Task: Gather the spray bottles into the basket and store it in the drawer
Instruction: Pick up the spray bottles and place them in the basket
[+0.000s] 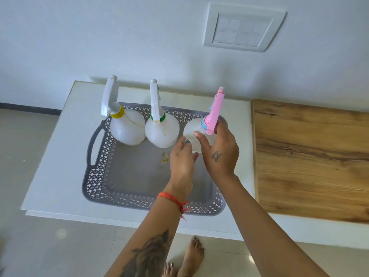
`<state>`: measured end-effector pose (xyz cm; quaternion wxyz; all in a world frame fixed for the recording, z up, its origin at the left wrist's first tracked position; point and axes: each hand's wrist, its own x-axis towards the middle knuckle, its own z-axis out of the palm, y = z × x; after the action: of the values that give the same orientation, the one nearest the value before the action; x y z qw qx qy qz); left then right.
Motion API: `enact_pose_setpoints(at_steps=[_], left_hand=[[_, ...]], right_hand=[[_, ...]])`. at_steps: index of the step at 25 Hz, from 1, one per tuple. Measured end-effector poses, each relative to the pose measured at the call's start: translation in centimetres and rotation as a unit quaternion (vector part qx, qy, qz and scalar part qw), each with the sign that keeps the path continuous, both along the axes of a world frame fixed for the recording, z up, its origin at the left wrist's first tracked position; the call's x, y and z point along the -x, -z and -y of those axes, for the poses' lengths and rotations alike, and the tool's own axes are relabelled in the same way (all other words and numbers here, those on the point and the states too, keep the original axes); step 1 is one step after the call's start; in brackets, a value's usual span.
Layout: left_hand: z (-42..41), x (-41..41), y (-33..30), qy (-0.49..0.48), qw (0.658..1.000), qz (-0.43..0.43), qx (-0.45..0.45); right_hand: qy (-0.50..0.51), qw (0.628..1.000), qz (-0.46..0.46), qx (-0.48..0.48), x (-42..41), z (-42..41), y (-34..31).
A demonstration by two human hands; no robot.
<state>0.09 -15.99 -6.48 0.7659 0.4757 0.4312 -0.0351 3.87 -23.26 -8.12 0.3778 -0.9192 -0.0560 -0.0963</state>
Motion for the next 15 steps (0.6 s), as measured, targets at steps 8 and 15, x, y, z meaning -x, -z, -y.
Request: enact_pose_setpoints(at_steps=[8, 15], left_hand=[[0.2, -0.7, 0.7, -0.028, 1.000, -0.001, -0.006], [1.3, 2.0, -0.7, -0.046, 0.995, 0.007, -0.092]], right_hand=[[0.006, 0.998, -0.005, 0.058, -0.8, -0.7, 0.8], [0.067, 0.997, -0.030, 0.004, 2.4, 1.2, -0.4]])
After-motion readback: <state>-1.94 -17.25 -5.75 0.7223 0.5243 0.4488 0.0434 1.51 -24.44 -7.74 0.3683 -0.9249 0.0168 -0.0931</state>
